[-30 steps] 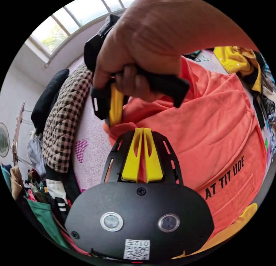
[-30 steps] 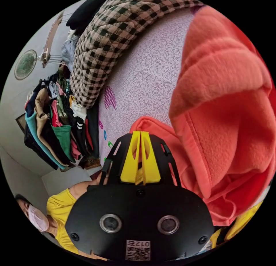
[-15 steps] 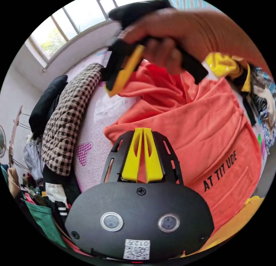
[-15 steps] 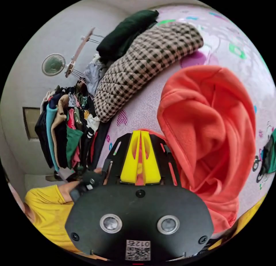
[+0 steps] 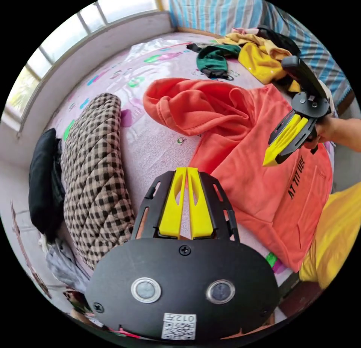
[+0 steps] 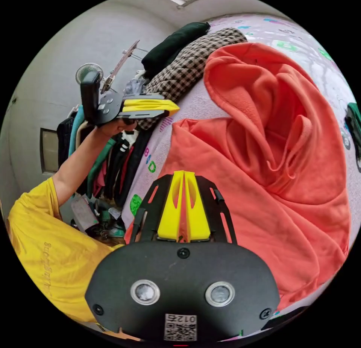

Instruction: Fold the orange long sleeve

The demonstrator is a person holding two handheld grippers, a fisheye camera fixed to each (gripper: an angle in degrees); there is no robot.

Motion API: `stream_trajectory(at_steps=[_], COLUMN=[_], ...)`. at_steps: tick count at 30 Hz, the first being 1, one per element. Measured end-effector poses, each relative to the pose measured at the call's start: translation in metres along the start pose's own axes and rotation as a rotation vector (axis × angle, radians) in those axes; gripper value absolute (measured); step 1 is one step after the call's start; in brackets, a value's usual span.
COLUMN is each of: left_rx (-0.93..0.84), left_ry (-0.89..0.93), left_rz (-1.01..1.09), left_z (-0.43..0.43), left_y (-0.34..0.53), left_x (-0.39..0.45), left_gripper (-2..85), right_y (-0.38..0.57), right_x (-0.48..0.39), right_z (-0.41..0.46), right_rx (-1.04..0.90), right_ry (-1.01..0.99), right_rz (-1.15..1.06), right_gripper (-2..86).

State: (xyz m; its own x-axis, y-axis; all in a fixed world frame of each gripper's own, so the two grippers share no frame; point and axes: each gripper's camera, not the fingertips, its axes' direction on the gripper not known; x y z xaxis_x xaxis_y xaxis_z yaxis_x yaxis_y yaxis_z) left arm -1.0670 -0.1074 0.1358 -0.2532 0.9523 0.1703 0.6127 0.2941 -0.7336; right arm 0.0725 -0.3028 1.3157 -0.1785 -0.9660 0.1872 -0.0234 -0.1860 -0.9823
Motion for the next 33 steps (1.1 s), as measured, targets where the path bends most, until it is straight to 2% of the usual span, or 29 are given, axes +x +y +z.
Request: stream_trajectory(at_steps=[2, 7, 9, 11, 13, 19, 21, 25, 27, 29, 31, 33], left_rx=[-0.068, -0.191, -0.213, -0.371, -0.46, -0.495, -0.5, -0.438, -0.403, -0.346, -0.199, -0.072], left_ry=[0.096, 0.043, 0.099, 0.116, 0.111, 0.115, 0.13, 0.209, 0.155, 0.017, 0.076, 0.157], left_rz=[0.125, 0.243, 0.27, 0.363, 0.419, 0.424, 0.361, 0.065, -0.131, -0.393, -0.46, -0.435], left_z=[0.014, 0.062, 0.078, 0.11, 0.129, 0.155, 0.158, 0.152, 0.139, 0.11, 0.081, 0.064], left_y=[-0.025, -0.067, -0.079, -0.088, -0.089, -0.103, -0.106, -0.093, -0.076, -0.044, -0.023, -0.011], left_x=[-0.002, 0.001, -0.001, 0.002, 0.002, -0.003, -0.013, -0.05, -0.07, -0.086, -0.072, -0.04], left_gripper=[-0.1, -0.1, -0.2, -0.2, -0.2, -0.2, -0.2, -0.1, -0.2, -0.2, -0.2, -0.2], right_y=[-0.002, -0.004, -0.005, -0.005, -0.005, -0.004, -0.004, -0.002, -0.003, -0.004, -0.006, -0.007], right_x=[-0.012, -0.013, -0.013, -0.011, -0.008, -0.014, -0.019, -0.032, -0.042, -0.061, -0.073, -0.08], right_z=[0.015, 0.033, 0.034, 0.038, 0.036, 0.037, 0.04, 0.043, 0.046, 0.054, 0.059, 0.062], right_rx=[-0.048, -0.106, -0.116, -0.143, -0.139, -0.108, -0.101, -0.096, -0.108, -0.138, -0.156, -0.166], right_ry=[-0.007, 0.128, 0.135, 0.223, 0.228, 0.307, 0.322, 0.348, 0.387, 0.474, 0.529, 0.553], right_rz=[-0.057, -0.066, -0.074, -0.05, -0.032, 0.022, 0.034, 0.045, 0.027, -0.033, -0.053, -0.041], right_gripper=[0.7, 0.6, 0.6, 0.4, 0.2, -0.1, -0.1, -0.1, 0.0, 0.1, 0.2, 0.3])
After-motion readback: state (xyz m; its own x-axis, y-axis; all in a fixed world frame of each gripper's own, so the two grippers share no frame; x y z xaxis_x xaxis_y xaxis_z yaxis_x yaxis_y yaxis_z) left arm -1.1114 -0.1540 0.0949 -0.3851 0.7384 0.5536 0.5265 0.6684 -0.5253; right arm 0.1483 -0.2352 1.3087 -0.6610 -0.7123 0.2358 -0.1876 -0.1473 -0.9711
